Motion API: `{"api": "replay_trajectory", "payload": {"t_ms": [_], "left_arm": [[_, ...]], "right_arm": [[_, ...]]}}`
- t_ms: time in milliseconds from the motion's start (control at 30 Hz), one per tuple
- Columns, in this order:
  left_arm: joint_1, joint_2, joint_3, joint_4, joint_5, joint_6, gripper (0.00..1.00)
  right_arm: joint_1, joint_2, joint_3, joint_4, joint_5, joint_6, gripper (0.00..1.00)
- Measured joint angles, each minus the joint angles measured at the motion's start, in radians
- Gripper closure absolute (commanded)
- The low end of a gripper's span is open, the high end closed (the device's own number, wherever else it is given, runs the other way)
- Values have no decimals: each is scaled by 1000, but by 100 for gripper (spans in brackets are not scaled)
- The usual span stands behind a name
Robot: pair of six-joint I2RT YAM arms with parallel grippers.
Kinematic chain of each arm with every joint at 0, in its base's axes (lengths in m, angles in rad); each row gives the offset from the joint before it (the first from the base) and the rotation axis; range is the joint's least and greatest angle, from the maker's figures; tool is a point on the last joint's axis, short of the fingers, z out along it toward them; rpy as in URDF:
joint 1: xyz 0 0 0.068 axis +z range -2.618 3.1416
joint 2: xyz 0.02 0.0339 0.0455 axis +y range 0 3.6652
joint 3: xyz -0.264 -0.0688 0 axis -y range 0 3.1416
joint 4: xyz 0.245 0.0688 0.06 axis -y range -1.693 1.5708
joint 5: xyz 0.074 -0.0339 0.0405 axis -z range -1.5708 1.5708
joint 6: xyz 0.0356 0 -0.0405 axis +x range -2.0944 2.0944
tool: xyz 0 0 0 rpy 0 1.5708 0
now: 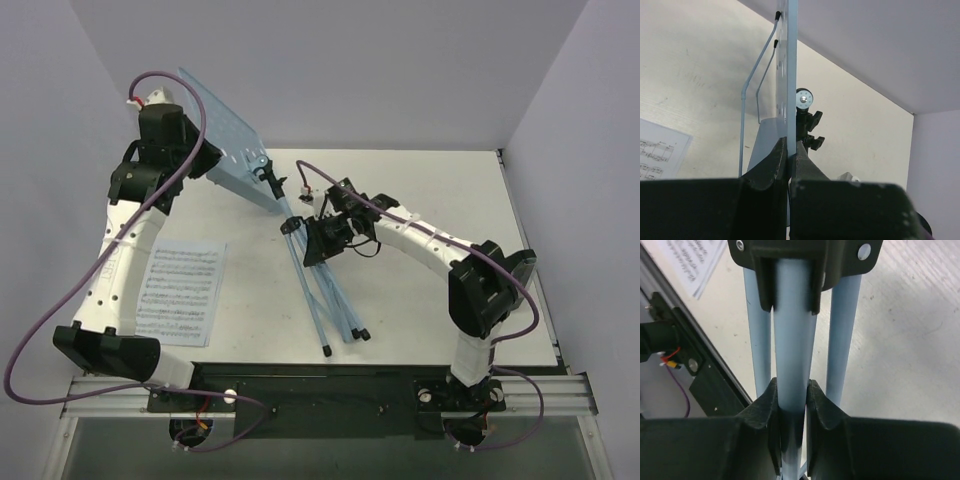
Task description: Pack up the instrument practice props
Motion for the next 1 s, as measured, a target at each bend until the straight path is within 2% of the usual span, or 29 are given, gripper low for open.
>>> {"api": "replay_trajectory", "payload": {"t_ms": [200,267,300,367,433,567,767,1000], "left_arm": [[-14,22,22,54,29,36,98],[-19,32,22,74,31,43,89],[-23,39,22,84,31,46,81],[-32,54,23,100,31,56,74],[-55,76,38,125,46,61,69],[-121,116,90,157,61,78,65],[-211,135,146,244,90,123,64],[-238,134,71,400,161,92,64]], "right_arm": [[-109,4,-106,206,-262,60,100],[-133,15,-141,286,-349,108,100],[-144,26,-161,341,-396,141,100],[-161,49,-200,456,-480,213,100],[-169,79,-244,591,-566,310,100],[-169,127,-319,863,-700,520,100],[-153,148,-327,1115,-778,707,100],[-188,181,-387,1294,-805,839,100]]}}
